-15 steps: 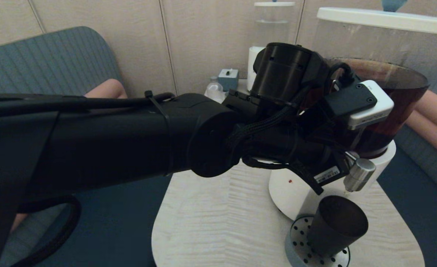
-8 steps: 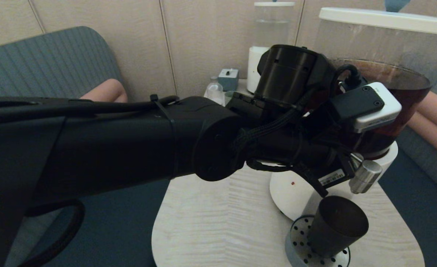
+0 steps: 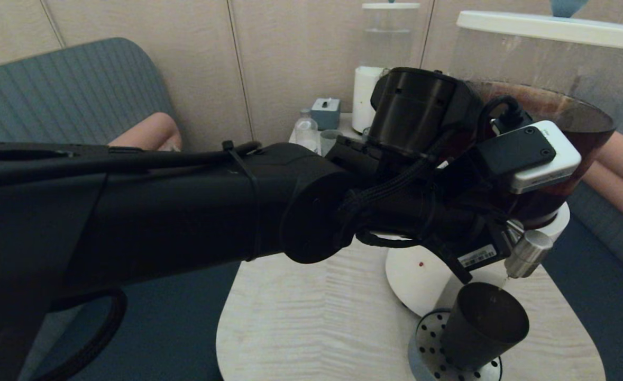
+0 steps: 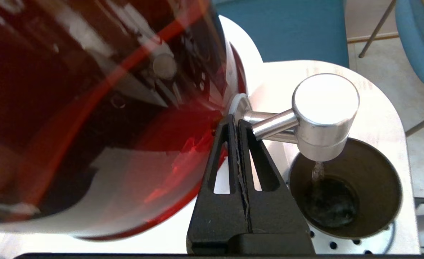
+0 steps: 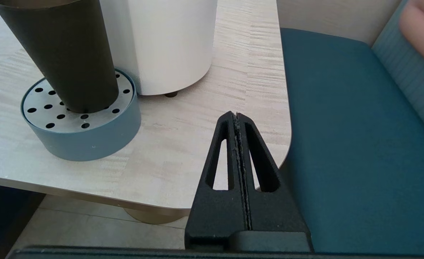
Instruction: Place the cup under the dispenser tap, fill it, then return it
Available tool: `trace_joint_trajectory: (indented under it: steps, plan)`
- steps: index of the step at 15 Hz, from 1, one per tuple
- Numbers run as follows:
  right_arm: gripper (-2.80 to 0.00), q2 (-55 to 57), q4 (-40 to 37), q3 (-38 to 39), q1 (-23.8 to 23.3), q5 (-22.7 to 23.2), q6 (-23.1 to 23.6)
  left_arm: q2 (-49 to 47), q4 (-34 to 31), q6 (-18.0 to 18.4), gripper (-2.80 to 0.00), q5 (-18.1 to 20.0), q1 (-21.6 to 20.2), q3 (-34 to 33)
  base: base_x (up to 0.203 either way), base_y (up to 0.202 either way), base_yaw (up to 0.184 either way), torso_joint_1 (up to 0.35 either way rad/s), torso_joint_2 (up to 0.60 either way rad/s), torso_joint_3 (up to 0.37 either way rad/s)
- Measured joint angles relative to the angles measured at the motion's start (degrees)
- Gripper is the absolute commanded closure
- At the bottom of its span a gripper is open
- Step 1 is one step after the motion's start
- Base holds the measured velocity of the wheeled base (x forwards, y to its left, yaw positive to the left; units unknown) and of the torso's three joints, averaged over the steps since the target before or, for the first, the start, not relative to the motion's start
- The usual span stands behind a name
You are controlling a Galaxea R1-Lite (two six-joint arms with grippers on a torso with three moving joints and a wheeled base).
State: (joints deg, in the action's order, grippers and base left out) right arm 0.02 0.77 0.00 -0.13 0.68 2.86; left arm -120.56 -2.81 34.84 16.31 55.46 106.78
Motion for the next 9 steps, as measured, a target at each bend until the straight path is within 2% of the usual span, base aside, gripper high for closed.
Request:
trace_joint_trajectory:
  steps: [5, 9]
  plan:
    - [0.0, 0.0, 0.0, 0.0, 0.0, 0.0, 0.0, 0.0, 1.7, 0.6, 0.0, 0.1, 0.1, -1.2, 0.0, 0.0, 0.0, 0.0, 0.0, 0.0]
    - [0.0, 0.0, 0.0, 0.0, 0.0, 0.0, 0.0, 2.0, 1.2, 0.0, 0.0, -0.2, 0.0, -5.4, 0.0, 0.0, 0.0, 0.0, 0.0, 0.0]
